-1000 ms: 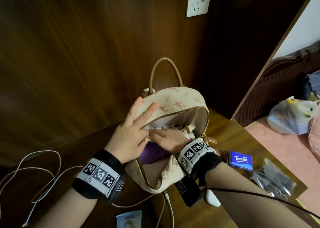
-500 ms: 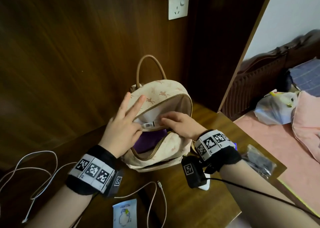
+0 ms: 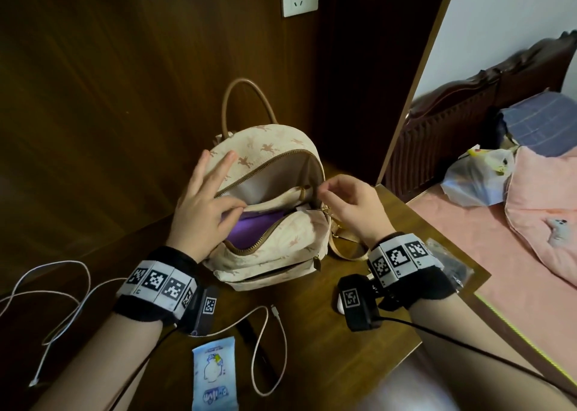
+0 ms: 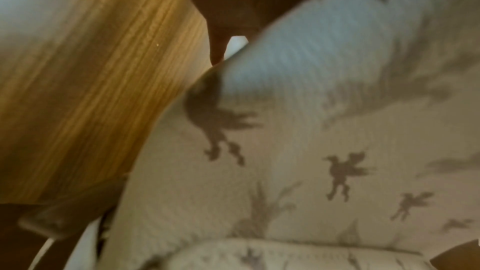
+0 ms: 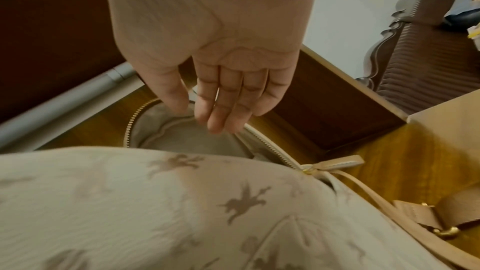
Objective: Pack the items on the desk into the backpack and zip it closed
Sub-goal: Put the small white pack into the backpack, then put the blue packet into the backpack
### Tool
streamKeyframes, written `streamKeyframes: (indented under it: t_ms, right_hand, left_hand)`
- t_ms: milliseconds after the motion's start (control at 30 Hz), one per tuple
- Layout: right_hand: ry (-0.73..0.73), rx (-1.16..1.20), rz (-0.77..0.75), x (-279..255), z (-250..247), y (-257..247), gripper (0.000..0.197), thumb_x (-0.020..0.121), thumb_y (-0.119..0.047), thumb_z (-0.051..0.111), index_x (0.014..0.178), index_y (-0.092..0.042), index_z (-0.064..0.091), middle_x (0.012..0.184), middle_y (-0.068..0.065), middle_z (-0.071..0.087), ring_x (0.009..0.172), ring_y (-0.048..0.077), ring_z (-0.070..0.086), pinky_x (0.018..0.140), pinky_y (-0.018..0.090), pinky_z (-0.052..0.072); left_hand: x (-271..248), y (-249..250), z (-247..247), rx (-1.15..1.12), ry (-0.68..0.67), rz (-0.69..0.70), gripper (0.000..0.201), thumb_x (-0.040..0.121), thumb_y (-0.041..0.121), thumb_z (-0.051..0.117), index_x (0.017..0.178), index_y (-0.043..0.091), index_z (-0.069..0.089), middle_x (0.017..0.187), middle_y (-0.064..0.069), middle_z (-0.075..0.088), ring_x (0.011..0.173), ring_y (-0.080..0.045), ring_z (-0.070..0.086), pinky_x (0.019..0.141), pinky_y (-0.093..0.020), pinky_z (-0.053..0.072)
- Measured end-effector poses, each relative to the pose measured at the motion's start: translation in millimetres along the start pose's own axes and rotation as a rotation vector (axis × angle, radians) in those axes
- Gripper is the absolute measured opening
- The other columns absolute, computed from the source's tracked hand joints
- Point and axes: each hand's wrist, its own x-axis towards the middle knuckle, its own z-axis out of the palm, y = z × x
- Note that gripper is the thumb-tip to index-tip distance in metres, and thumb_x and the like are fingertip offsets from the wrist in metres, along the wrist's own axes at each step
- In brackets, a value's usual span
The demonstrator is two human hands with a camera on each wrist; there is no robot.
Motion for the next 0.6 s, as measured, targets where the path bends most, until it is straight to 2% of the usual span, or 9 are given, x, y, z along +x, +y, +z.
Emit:
streamKeyframes:
  t_ms: [67, 133, 233, 333, 467, 600]
  right_hand:
    - [-0.055, -0.015, -0.039, -2, 4, -11, 0.008, 0.091, -0.025, 0.058, 0.091, -0.020, 0.064, 0.088, -0.004, 0.066, 0.082, 0.012, 0.062, 0.071, 0.023, 0.051]
    - [-0.107, -0.052, -0.074, -5, 7, -18, 0.009, 0.091, -0.026, 0.056, 0.092, -0.021, 0.064, 0.089, -0.002, 0.067, 0.083, 0.013, 0.063, 0.073, 0.026, 0.052]
    - [-0.073, -0.120, -0.068, -6, 7, -12, 0.009, 0.091, -0.026, 0.055, 0.093, -0.021, 0.062, 0.090, -0.003, 0.066, 0.082, 0.012, 0.061, 0.071, 0.023, 0.051]
    - [0.005, -0.189, 0.067, -5, 0, 18, 0.010, 0.091, -0.025, 0.055, 0.096, -0.021, 0.061, 0.089, -0.006, 0.062, 0.084, 0.012, 0.060, 0.066, 0.017, 0.044]
    - [0.004, -0.379, 0.262, -9, -9, 71, 0.026, 0.087, -0.024, 0.056, 0.112, -0.017, 0.059, 0.109, 0.002, 0.062, 0.098, 0.019, 0.059, 0.078, 0.028, 0.046]
    - [-0.030, -0.493, 0.392, -15, -18, 111, 0.039, 0.086, -0.026, 0.056, 0.122, -0.012, 0.053, 0.120, 0.008, 0.055, 0.108, 0.025, 0.054, 0.081, 0.028, 0.041]
  left_hand:
    - [-1, -1, 1, -0.027, 0.045, 0.019, 0.016, 0.088, 0.020, 0.059, 0.081, 0.016, 0.073, 0.156, 0.000, 0.026, 0.147, -0.030, 0.009, 0.114, -0.042, 0.024]
    - [-4, -1, -1, -0.032, 0.074, 0.026, 0.011, 0.086, 0.017, 0.062, 0.083, 0.015, 0.073, 0.154, 0.000, 0.029, 0.146, -0.031, 0.013, 0.116, -0.037, 0.020]
    - [-6, 0, -3, -0.014, 0.044, 0.025, 0.010, 0.085, 0.017, 0.064, 0.081, 0.015, 0.072, 0.156, -0.001, 0.027, 0.147, -0.031, 0.012, 0.114, -0.040, 0.022]
    - [-8, 3, -4, -0.005, -0.011, -0.004, 0.007, 0.083, 0.019, 0.068, 0.080, 0.018, 0.073, 0.159, -0.001, 0.020, 0.148, -0.030, 0.006, 0.110, -0.045, 0.029]
    - [-10, 7, 0, 0.024, -0.025, -0.042, 0.009, 0.083, 0.026, 0.066, 0.083, 0.022, 0.074, 0.160, 0.001, 0.012, 0.148, -0.027, -0.002, 0.109, -0.048, 0.028]
    - [-12, 5, 7, 0.030, 0.009, -0.046, 0.017, 0.083, 0.032, 0.061, 0.083, 0.022, 0.074, 0.161, -0.001, 0.012, 0.148, -0.028, 0.000, 0.106, -0.057, 0.035]
